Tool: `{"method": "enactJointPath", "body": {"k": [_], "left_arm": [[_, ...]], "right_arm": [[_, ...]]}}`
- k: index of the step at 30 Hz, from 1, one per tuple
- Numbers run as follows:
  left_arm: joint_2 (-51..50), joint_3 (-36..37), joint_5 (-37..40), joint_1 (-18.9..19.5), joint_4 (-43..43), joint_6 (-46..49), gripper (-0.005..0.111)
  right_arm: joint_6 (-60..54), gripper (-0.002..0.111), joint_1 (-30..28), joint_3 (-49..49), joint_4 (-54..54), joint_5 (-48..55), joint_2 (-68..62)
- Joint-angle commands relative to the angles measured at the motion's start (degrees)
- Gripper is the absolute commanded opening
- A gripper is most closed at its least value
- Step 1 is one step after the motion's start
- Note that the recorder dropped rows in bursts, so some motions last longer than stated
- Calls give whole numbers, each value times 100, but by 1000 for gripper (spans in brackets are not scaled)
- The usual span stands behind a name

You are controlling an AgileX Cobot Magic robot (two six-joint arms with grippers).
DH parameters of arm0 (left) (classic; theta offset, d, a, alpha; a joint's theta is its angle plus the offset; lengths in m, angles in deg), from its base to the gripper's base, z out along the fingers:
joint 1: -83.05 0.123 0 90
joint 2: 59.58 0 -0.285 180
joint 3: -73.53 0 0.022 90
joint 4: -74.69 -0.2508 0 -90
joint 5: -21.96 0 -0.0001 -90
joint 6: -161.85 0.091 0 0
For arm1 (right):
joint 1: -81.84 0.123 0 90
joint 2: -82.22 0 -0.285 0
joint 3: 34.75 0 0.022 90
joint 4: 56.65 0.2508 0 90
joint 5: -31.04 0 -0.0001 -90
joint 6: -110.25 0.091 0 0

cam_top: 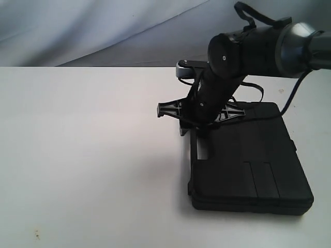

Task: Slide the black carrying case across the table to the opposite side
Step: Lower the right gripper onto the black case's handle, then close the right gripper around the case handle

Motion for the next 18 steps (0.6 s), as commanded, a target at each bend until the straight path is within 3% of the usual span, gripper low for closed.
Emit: {"method": "enactJointPath", "body": {"k": [1,15,18], "left_arm": [[22,23,-3,-38,25,5,0],[22,23,-3,-38,25,5,0],[22,23,-3,-38,25,5,0]], "right_arm": [[179,36,1,21,-161,46,-178],[604,36,12,21,-280,-81,-760],[621,32,12,21,-217,-265,-773]]}}
